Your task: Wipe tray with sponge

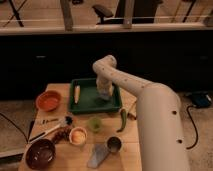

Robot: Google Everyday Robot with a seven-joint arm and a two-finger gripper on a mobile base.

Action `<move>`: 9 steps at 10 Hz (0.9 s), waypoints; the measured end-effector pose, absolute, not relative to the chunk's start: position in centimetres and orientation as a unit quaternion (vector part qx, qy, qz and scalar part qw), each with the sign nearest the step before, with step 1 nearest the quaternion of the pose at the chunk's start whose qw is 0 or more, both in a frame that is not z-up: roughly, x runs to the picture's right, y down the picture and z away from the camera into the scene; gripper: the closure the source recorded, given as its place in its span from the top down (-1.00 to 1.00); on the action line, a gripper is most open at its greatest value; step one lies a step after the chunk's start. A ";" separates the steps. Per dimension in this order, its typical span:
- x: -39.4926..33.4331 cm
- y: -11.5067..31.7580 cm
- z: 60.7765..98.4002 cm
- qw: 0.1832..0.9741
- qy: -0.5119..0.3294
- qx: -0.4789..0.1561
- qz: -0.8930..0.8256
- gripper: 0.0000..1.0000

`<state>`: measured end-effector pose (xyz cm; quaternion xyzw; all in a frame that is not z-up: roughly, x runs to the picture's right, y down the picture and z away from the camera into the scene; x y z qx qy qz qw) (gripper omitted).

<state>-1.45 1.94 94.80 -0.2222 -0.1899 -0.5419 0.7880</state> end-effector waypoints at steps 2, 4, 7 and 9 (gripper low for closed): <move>-4.3 2.5 94.5 0.769 -0.207 -0.219 -0.564 -1.00; -5.5 5.0 93.2 0.741 -0.227 -0.226 -0.590 -1.00; -4.0 6.8 92.8 0.732 -0.231 -0.243 -0.593 -1.00; -1.4 6.1 93.4 0.746 -0.217 -0.254 -0.576 -1.00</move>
